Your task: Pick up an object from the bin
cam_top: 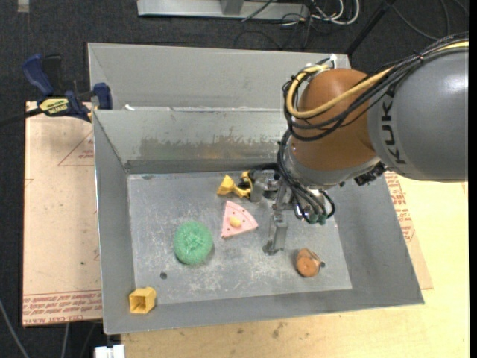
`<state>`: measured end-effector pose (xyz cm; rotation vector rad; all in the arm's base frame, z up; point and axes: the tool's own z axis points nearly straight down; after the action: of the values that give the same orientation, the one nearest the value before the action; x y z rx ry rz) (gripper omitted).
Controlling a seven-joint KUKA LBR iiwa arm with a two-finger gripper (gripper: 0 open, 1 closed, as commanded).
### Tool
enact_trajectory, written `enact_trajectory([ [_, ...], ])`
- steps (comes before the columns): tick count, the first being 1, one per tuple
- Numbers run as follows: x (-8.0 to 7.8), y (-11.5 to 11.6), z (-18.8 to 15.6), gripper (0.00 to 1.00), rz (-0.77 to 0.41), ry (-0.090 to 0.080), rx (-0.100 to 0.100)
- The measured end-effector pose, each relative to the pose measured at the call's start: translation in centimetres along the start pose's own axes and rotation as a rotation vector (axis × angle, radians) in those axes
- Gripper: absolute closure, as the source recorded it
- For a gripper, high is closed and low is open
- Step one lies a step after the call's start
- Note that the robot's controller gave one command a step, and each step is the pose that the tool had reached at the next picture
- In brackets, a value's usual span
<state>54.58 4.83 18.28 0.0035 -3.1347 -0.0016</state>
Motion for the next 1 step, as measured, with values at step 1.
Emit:
enact_trajectory([
  [1, -0.17, -0.02, -0.45, 0.00, 0.001, -0.008, 0.000],
])
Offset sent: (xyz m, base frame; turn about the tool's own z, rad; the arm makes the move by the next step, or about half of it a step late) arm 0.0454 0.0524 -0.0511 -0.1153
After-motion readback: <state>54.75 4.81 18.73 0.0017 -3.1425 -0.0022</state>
